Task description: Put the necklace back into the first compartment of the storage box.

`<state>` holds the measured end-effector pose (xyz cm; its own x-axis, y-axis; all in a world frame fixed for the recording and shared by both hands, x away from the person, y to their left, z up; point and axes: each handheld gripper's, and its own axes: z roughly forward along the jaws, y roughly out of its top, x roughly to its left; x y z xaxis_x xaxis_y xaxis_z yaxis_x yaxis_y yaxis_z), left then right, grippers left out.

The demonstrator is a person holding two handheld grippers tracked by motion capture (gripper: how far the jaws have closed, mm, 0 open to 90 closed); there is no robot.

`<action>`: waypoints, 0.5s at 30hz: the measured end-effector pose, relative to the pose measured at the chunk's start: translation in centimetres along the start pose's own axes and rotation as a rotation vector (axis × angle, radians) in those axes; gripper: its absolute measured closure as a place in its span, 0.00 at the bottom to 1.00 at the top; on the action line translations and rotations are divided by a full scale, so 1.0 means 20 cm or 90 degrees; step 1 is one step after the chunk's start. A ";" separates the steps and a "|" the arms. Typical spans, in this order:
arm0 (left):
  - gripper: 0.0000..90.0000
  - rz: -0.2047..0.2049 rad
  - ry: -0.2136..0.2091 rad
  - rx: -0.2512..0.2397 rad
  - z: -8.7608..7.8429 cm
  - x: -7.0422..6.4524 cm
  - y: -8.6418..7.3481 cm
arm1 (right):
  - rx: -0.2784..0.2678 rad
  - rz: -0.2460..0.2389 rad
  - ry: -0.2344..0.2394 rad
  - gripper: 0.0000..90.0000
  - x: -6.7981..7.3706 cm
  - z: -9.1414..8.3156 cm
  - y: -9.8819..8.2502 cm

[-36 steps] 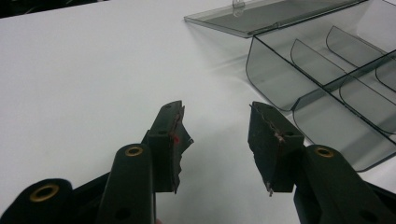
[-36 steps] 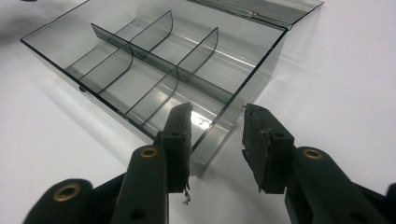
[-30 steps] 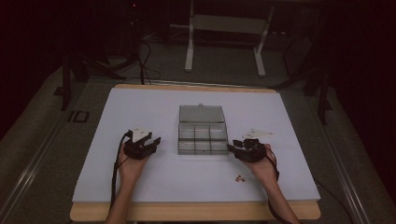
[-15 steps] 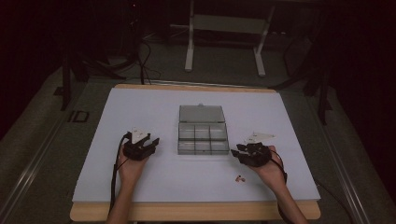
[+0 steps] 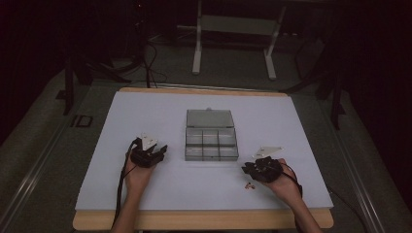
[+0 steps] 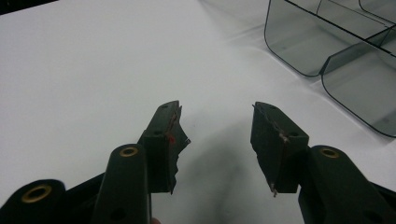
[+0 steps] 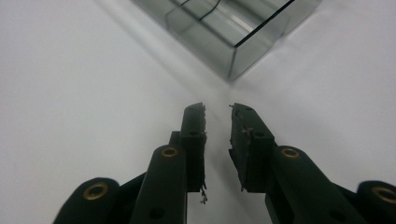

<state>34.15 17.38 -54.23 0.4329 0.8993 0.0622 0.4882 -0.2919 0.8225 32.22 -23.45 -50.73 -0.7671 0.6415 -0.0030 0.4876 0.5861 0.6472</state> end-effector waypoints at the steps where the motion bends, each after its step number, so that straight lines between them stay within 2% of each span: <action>1: 0.58 -0.002 -0.001 0.000 0.00 0.00 0.00 | 0.003 -0.003 0.003 0.83 0.00 0.00 -0.01; 8: 0.58 0.004 0.002 0.002 0.00 0.00 0.00 | 0.023 -0.008 0.023 0.82 0.03 -0.02 -0.06; 10: 0.57 0.005 0.003 0.003 0.00 0.00 0.00 | 0.030 -0.007 0.037 0.82 0.04 -0.02 -0.07; 15: 0.57 0.004 0.003 0.004 0.00 0.00 0.00 | 0.048 -0.009 0.047 0.81 0.04 -0.04 -0.08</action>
<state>34.18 17.28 -54.26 0.4330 0.8987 0.0701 0.4900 -0.3000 0.8185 30.59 -24.25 -51.21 -0.8018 0.5958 0.0462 0.5037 0.6322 0.5887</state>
